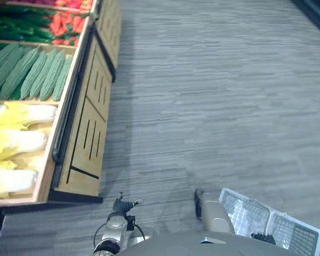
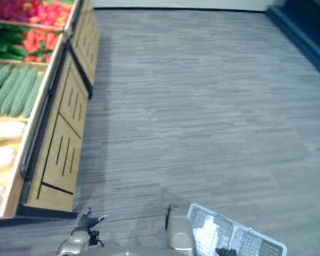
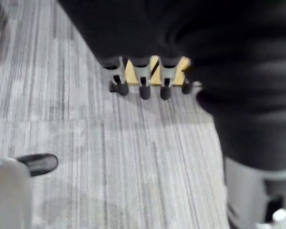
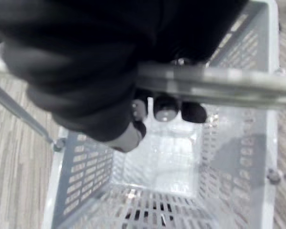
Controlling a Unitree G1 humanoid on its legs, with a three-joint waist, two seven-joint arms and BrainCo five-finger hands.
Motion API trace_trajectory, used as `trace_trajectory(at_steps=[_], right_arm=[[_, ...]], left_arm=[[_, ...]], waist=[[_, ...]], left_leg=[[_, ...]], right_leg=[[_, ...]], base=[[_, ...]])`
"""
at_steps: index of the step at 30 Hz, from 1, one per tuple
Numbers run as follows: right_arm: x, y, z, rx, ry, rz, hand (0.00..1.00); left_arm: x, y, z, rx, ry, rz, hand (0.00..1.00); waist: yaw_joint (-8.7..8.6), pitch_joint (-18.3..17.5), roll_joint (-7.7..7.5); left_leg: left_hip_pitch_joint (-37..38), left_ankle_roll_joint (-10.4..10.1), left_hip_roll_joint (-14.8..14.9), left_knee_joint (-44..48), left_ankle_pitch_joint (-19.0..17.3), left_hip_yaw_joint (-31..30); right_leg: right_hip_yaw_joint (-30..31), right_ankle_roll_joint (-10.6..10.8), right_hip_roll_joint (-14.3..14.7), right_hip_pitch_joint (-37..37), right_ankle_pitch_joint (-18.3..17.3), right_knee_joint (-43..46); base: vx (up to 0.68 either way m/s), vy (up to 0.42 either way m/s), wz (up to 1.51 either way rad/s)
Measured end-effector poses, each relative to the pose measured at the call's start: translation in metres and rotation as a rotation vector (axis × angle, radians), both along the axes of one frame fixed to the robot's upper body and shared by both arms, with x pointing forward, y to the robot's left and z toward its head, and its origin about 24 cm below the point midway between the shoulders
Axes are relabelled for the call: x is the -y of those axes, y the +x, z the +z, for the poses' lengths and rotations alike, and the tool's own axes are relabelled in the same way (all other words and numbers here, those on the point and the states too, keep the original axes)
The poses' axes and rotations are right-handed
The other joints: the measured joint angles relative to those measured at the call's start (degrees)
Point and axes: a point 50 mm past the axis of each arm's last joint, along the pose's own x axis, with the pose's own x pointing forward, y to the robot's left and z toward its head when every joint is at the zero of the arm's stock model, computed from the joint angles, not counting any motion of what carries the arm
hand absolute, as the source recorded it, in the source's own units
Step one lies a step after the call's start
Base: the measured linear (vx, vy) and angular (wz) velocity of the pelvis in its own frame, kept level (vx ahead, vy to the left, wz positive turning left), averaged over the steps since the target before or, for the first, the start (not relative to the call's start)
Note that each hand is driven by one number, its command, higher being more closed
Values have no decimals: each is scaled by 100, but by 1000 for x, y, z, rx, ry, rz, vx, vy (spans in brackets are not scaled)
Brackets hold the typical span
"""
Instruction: Pick vegetable in the basket
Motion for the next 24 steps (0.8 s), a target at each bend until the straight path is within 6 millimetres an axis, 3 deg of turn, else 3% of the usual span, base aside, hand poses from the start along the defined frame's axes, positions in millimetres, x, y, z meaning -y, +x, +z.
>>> trace_trajectory(at_steps=[1, 2, 3, 4, 5, 6, 7, 8, 9, 12, 13, 15, 16, 17, 19, 21, 22, 24], right_arm=[[2, -1, 1, 2, -3, -12, 100], [3, -2, 1, 5, -5, -18, 100], [-7, -3, -2, -2, 21, 3, 100], [-12, -2, -3, -2, 36, 17, 100], [-13, 2, -3, 0, 36, 24, 100], [-7, -3, -2, -8, 24, 29, 100], [-5, -3, -1, -12, 19, 33, 100], [-2, 2, 0, -12, 10, 65, 100], [-1, 9, 1, 0, 3, 88, 100], [6, 29, 6, 41, -20, 116, 100], [11, 41, 10, 69, -35, 126, 100], [16, 54, 14, 95, -51, 137, 100], [18, 61, 16, 108, -57, 144, 100], [16, 69, 18, 135, -59, 161, 100], [11, 83, 21, 173, -60, 192, 100], [3, 91, 21, 197, -37, 188, 100], [-6, 94, 20, 211, -21, 190, 100], [-10, 106, 25, 268, -41, 251, 100]], left_arm=[[0, -3, -1, -1, -4, 27, 0], [-2, -6, -1, -1, -9, 69, 0], [-9, -18, -3, -23, -2, 128, 0], [-14, -22, -2, -23, 8, 150, 0], [-14, -22, -2, -14, 0, 188, 0], [-13, -21, -1, -2, -5, 199, 0], [-13, -21, -1, -3, -4, 199, 0], [-16, -26, -2, -23, 1, 201, 0], [-19, -32, -3, -42, 14, 187, 0], [-19, -32, -3, -47, 23, 153, 0], [-18, -34, -3, -52, 22, 144, 0], [-15, -41, -5, -71, 15, 150, 0], [-16, -45, -7, -87, 15, 151, 0], [-17, -46, -7, -92, 20, 134, 0], [-20, -50, -8, -113, 25, 126, 0], [-23, -58, -9, -143, 30, 129, 0], [-23, -64, -10, -165, 28, 132, 0], [-26, -66, -10, -181, 27, 144, 0]], waist=[[1, 7, 35], [2, -16, 182], [112, -150, 80], [150, -230, 38], [132, -182, 111], [148, -162, 231], [187, -140, 265], [207, -90, 250], [226, -47, 168], [319, -15, 67], [311, -16, 81], [387, -26, 100], [501, -46, 29], [534, -125, -13], [559, -113, -60], [563, -99, -98], [575, -92, -104], [518, -80, -90]], left_leg=[[13, 36, -13, 67, 23, -40], [62, 67, 117, 217, 44, -46], [-31, 71, 170, 376, 49, -247], [-142, 18, 147, 573, 15, -327], [-610, -125, 382, 1328, -83, -483], [-1293, -258, 654, 2358, 66, -243], [-1497, -271, 779, 2656, 73, -51], [-1728, -220, 935, 2923, 27, 664], [-1803, -189, 876, 2720, -62, 1454], [-2005, -79, 457, 1728, -5, 2104], [-2180, -17, 313, 1136, 253, 2261], [-2294, 278, 136, 446, 1150, 2417], [-2232, 546, -51, 328, 1371, 2374], [-2168, 587, -287, 134, 1302, 2237], [-2060, 736, -498, 71, 1293, 1971], [-1770, 783, -603, 20, 1138, 1604], [-1467, 789, -614, -160, 1089, 1359], [-1050, 785, -587, -399, 1085, 869]], right_leg=[[46, -35, 25, 3, -111, 293], [285, -107, 153, -142, -344, 1209], [422, -71, 209, -284, -798, 1269], [319, -220, 143, -210, -1079, 1083], [-133, -290, 119, 38, -1272, 1066], [-677, -423, 98, 376, -1288, 844], [-861, -457, 80, 537, -1289, 727], [-1205, -516, 33, 992, -1249, 353], [-1569, -476, -91, 1519, -1148, -127], [-2122, -324, -364, 2115, -1017, -711], [-2432, -238, -444, 2345, -969, -913], [-2780, -38, -483, 2730, -858, -1208], [-2779, 60, -556, 2861, -785, -1272], [-2763, 33, -700, 2858, -628, -1126], [-2659, -16, -932, 2699, -407, -274], [-2225, 4, -1135, 2332, 280, 1101], [-1527, 25, -1051, 1939, 545, 2096], [-785, 223, -629, 1318, -208, 3189]], base=[[445, -282, 112], [396, -289, 128], [405, -344, 126], [293, -313, 139], [287, -309, 170], [293, -283, 177], [296, -255, 161], [306, -195, 141], [256, -114, 134], [281, -56, 106], [308, 70, 115], [294, 109, 90], [352, 165, 70], [363, 182, 77], [379, 202, 102], [400, 162, 104], [406, 82, 97], [410, -10, 123]])
